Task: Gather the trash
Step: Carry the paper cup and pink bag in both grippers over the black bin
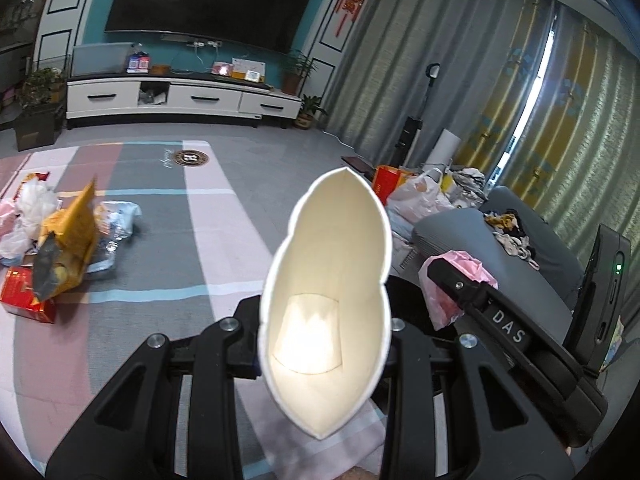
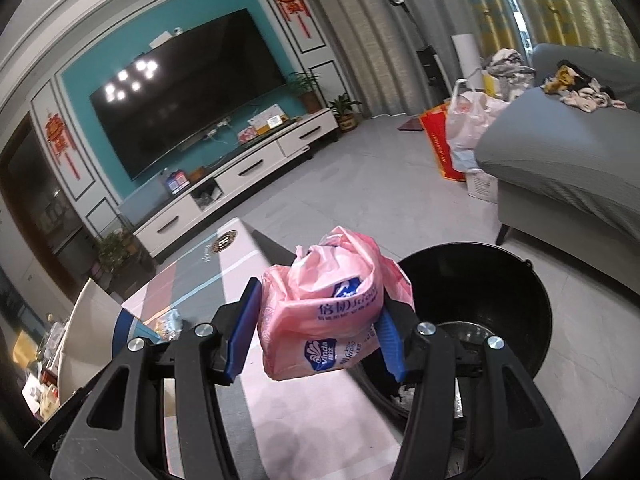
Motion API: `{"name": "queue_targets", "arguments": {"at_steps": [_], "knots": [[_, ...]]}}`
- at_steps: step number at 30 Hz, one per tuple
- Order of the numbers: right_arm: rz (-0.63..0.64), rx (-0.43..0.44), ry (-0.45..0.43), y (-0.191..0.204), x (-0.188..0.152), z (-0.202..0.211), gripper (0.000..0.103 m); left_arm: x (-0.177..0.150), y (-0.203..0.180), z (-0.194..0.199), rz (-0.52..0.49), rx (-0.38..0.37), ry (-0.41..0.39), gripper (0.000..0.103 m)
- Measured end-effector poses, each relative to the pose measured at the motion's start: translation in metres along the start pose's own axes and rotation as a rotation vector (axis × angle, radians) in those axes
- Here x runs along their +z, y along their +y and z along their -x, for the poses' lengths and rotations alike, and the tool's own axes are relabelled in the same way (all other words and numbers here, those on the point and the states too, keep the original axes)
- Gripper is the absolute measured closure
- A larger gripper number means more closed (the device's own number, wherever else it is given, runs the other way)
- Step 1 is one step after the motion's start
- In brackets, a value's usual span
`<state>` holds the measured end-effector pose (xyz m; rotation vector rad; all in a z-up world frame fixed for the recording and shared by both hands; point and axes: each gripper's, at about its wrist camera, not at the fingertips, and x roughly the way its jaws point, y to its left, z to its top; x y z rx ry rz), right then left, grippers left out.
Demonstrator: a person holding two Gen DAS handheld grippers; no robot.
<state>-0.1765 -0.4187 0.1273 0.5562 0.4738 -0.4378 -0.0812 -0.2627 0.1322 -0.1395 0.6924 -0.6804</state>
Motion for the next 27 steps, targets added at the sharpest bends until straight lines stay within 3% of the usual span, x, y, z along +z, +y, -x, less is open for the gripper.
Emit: {"name": "queue_targets", "arguments": {"at_steps": [8, 27], "knots": [[-0.061, -0.061, 0.014, -0.026, 0.000, -0.006, 0.049, -0.005, -0.014, -0.024, -0.018, -0.061, 0.043, 0.069], [-0.160, -0.156, 0.053, -0.068, -0.005, -0.016, 0.049, -0.021, -0.049, -0.077, -0.071, -0.119, 0.171, 0.069]]}}
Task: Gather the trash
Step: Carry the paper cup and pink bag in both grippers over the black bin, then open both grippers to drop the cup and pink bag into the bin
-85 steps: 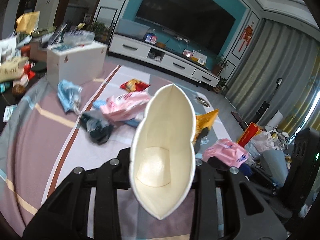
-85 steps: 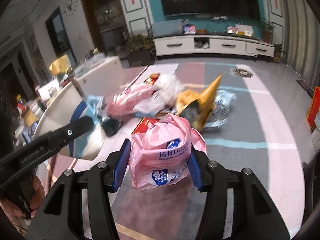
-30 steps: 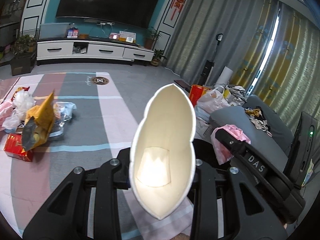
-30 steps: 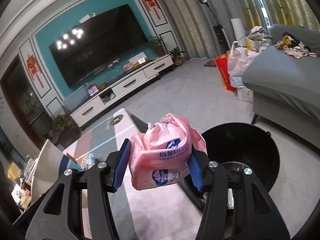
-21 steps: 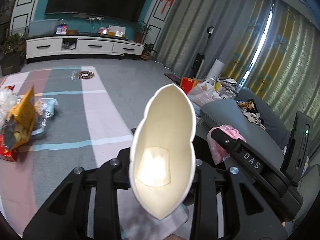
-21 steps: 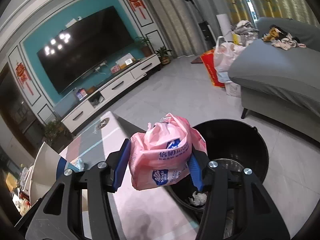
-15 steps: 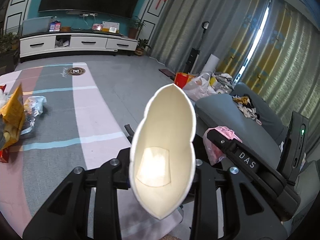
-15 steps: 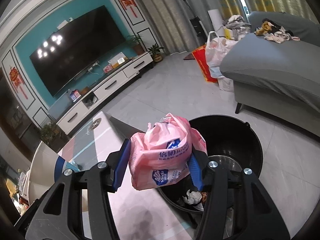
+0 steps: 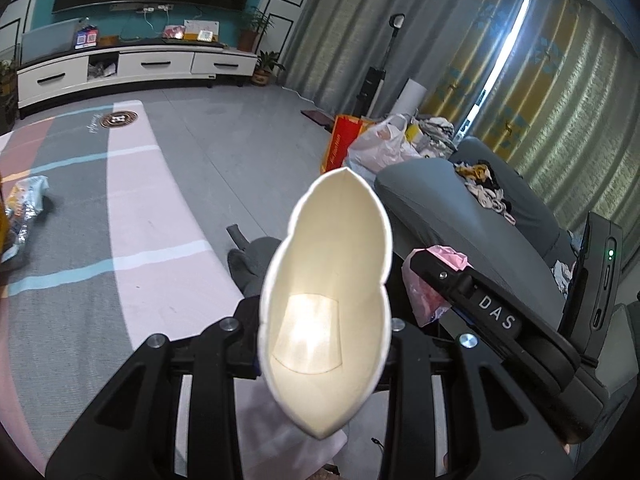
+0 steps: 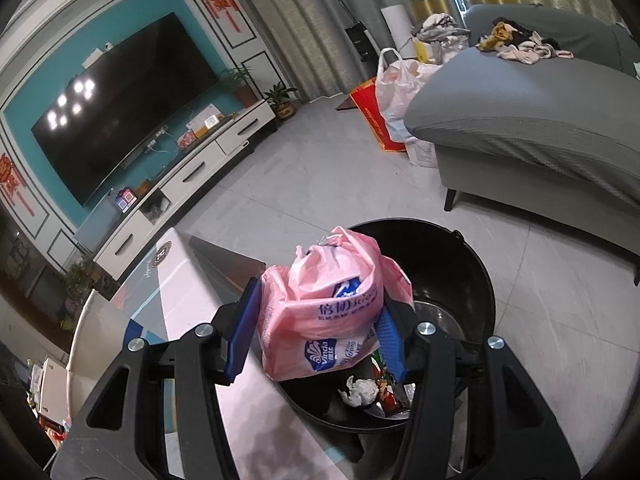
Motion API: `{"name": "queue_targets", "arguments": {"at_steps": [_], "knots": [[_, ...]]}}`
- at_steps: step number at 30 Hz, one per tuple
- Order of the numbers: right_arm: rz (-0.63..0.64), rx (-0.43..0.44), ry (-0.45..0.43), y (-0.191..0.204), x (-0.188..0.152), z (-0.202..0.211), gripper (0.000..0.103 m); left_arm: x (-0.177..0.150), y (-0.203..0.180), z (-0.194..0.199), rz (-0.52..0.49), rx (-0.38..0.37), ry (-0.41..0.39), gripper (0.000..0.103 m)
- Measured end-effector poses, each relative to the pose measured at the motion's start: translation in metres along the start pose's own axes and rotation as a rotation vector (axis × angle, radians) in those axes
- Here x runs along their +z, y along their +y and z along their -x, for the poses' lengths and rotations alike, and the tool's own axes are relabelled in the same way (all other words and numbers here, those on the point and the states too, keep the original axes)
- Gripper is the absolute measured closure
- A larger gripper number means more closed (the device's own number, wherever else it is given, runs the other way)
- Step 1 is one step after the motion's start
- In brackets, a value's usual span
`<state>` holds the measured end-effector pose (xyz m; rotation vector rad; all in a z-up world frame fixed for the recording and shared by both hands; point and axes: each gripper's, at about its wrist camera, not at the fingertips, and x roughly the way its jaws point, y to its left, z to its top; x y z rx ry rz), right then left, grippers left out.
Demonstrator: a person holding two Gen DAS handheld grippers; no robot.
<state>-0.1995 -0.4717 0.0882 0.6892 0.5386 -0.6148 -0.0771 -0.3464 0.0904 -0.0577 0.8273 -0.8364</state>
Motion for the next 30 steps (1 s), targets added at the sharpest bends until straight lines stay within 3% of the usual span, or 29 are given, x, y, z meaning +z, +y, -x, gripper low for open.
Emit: {"name": "queue_targets", "arguments": {"at_steps": [17, 30], "knots": [[-0.069, -0.056, 0.045, -0.023, 0.002, -0.014, 0.049, -0.008, -0.019, -0.048, -0.010, -0.080, 0.113, 0.069], [-0.087, -0.082, 0.062, -0.032, 0.001, -0.018, 0.049, -0.023, -0.020, -0.076, 0.053, -0.180, 0.196, 0.069]]}}
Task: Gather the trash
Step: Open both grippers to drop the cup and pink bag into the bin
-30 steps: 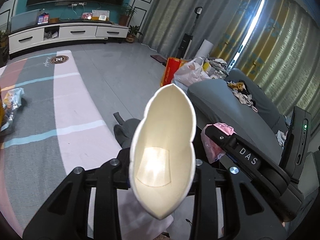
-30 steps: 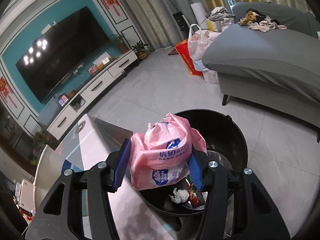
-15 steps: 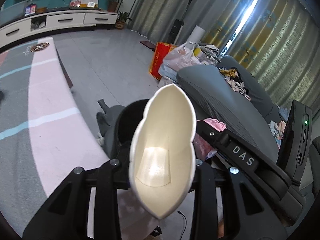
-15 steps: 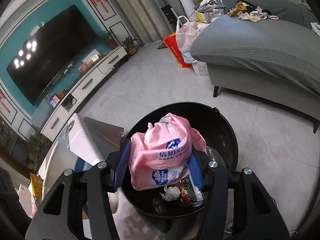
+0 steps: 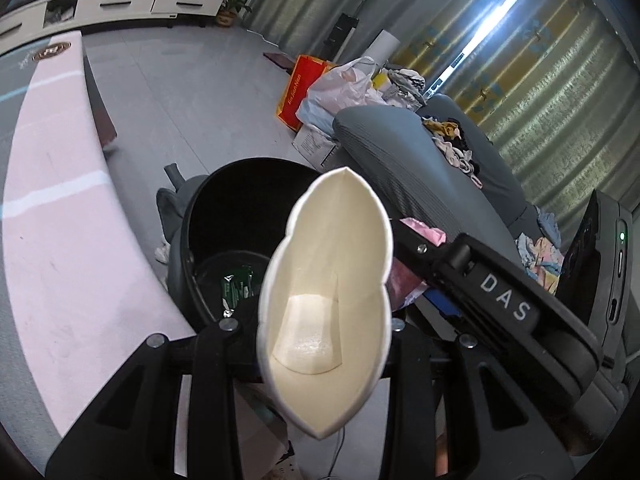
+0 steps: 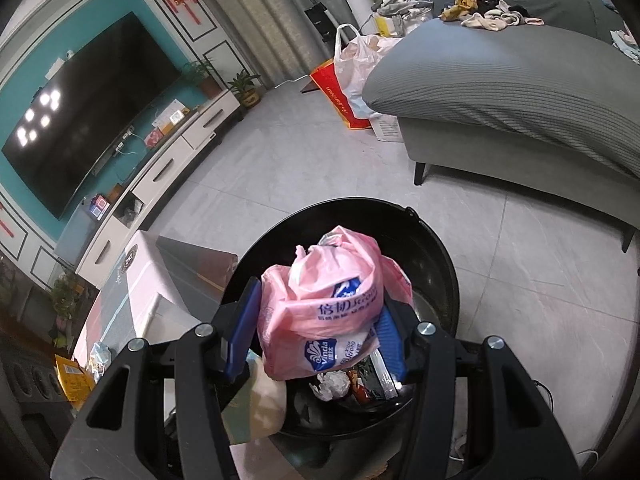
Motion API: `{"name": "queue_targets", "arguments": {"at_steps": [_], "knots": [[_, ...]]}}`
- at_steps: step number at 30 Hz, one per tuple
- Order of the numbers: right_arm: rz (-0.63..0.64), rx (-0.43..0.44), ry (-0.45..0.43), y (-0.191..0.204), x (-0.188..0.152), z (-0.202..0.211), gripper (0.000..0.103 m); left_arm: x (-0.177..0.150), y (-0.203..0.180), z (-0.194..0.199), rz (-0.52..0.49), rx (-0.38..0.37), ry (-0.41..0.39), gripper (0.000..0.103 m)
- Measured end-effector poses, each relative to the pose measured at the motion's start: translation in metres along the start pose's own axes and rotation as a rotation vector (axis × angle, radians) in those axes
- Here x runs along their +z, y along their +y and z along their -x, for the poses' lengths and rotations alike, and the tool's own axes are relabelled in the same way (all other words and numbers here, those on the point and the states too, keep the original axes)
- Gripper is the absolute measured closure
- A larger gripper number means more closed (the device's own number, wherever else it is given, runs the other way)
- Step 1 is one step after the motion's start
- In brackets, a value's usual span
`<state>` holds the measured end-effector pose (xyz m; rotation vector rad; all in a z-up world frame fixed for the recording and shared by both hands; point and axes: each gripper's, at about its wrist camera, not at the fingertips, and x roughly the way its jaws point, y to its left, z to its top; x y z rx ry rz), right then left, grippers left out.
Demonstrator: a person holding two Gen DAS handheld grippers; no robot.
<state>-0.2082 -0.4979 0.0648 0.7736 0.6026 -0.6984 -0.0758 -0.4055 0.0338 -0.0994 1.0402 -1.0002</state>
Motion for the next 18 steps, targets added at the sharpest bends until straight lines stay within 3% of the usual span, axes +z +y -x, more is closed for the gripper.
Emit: {"name": "queue_targets", "arguments": {"at_steps": [6, 18], "knots": [[-0.001, -0.011, 0.012, 0.001, 0.000, -0.003, 0.049, 0.000, 0.004, -0.007, 0.058, -0.018, -0.012, 0.069], [0.001, -0.037, 0.030, -0.001, -0.001, -0.009, 0.049, -0.004, 0.006, -0.022, 0.068, -0.008, 0.018, 0.069]]}}
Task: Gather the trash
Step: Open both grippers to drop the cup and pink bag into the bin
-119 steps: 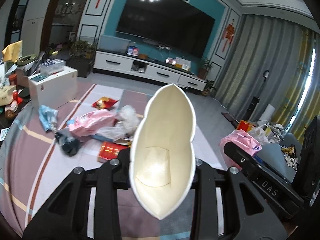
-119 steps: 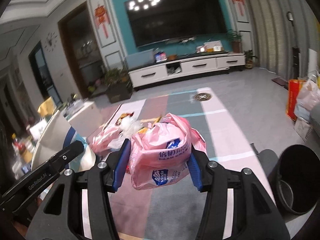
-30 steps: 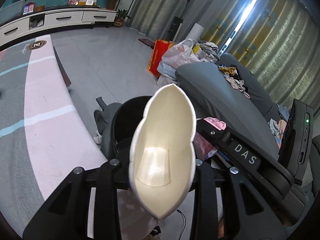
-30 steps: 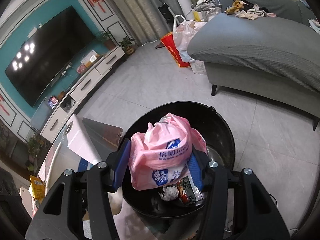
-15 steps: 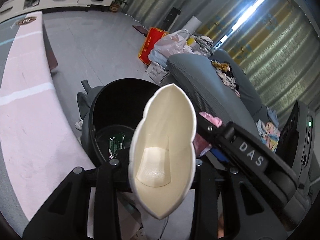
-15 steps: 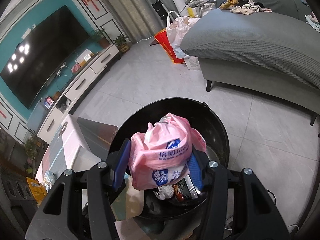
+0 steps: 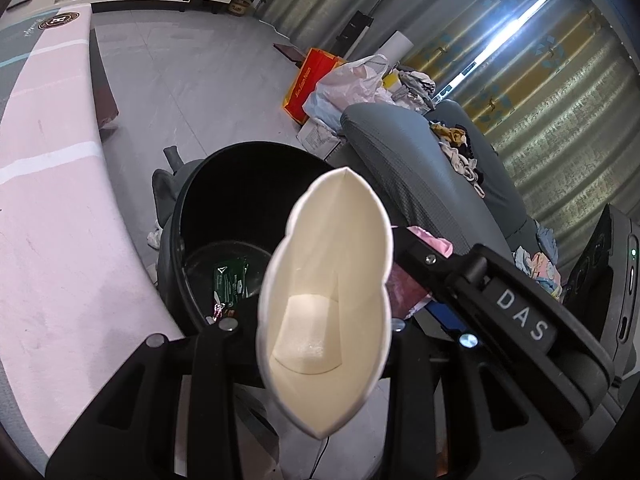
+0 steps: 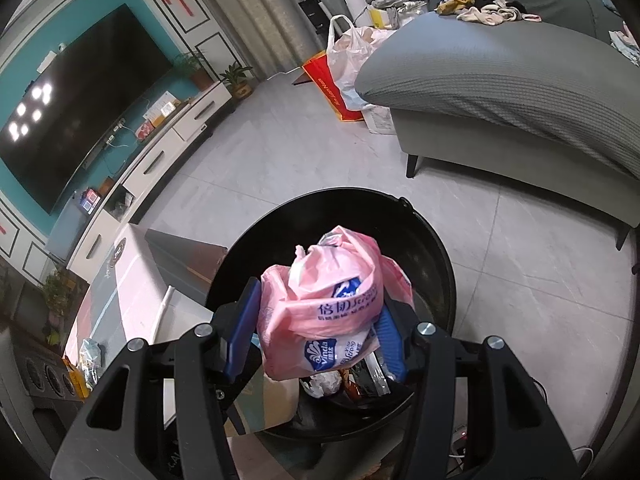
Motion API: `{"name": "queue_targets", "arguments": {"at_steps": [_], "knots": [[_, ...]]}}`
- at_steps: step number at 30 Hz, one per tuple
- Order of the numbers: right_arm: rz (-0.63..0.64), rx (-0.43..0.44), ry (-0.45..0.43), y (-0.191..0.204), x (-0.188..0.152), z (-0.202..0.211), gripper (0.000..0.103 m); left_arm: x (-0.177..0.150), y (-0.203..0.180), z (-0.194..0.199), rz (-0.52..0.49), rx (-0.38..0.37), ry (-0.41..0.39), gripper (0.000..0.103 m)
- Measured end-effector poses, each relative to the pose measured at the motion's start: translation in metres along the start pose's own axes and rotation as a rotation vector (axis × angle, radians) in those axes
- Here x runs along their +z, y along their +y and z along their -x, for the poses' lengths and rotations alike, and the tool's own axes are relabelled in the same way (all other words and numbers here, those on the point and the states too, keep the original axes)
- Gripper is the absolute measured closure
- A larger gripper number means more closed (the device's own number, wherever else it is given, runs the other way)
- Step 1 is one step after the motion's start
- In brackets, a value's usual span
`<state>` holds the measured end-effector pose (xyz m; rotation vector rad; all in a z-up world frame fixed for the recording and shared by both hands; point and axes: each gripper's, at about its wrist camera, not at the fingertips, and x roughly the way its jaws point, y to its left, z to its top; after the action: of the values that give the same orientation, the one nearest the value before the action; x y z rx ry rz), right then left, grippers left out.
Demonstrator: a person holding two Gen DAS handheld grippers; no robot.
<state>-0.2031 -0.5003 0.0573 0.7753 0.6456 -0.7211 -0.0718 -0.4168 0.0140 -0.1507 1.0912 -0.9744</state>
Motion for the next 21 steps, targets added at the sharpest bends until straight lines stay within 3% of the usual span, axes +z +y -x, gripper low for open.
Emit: {"name": "queue_targets", "arguments": {"at_steps": [17, 19, 21], "knots": [[0.000, -0.012, 0.028, -0.0008, 0.0011, -0.0093, 0.048, -0.0043, -0.0053, -0.0070, -0.013, -0.003, 0.023, 0.069], [-0.002, -0.014, 0.028, -0.0008, 0.0006, -0.0092, 0.048, -0.0043, -0.0052, -0.0076, -0.013, 0.003, 0.024, 0.065], [-0.021, 0.001, 0.029, -0.0037, 0.0009, -0.0080, 0.045, -0.0045, -0.0045, -0.0062, -0.006, 0.008, 0.024, 0.056]]}}
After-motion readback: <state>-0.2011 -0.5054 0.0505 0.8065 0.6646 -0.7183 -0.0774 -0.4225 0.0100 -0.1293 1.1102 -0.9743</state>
